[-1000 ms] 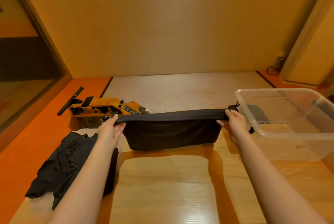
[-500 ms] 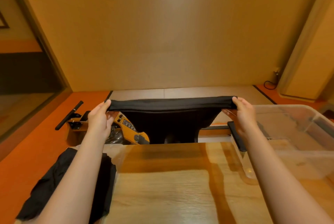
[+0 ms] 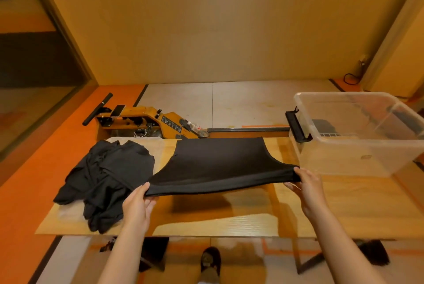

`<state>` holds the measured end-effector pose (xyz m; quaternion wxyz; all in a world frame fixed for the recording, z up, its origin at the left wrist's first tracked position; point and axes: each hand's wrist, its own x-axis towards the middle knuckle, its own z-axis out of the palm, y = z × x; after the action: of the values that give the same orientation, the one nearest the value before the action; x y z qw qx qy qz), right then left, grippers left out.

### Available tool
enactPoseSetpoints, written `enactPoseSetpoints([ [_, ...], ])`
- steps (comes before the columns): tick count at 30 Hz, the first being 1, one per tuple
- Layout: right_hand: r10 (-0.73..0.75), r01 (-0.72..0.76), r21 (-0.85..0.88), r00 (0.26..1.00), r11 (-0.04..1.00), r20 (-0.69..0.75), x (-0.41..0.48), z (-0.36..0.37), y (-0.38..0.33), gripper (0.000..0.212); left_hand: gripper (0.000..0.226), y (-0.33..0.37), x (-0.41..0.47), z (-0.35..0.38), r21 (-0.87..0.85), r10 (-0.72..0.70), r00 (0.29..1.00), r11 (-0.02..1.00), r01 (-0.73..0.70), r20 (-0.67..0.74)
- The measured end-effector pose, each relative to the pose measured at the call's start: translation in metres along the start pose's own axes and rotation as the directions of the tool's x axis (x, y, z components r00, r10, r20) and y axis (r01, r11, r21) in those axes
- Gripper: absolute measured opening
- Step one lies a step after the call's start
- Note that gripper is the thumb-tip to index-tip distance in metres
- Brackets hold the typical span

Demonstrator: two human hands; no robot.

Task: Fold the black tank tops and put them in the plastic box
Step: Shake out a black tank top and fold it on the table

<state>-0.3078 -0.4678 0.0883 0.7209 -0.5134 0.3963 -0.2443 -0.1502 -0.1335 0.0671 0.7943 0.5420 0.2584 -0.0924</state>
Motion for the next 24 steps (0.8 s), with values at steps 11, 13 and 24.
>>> enactPoseSetpoints([
  [11,0.111,-0.119,-0.061,0.987,0.991,-0.112,-0.051,-0.051,0.064,0.018,0.039,-0.055,-0.037,-0.066,0.052,-0.067,0.997,0.996,0.068,-0.026],
  [13,0.129,-0.137,-0.056,0.984,0.989,-0.124,-0.057,-0.057,0.068,0.017,0.037,-0.059,-0.044,-0.074,0.094,-0.056,0.998,0.994,0.059,-0.028],
  [24,0.082,-0.094,-0.352,0.995,0.931,-0.049,-0.089,-0.096,0.090,0.017,0.011,-0.072,-0.067,-0.127,0.515,0.104,0.984,0.841,-0.165,0.146],
])
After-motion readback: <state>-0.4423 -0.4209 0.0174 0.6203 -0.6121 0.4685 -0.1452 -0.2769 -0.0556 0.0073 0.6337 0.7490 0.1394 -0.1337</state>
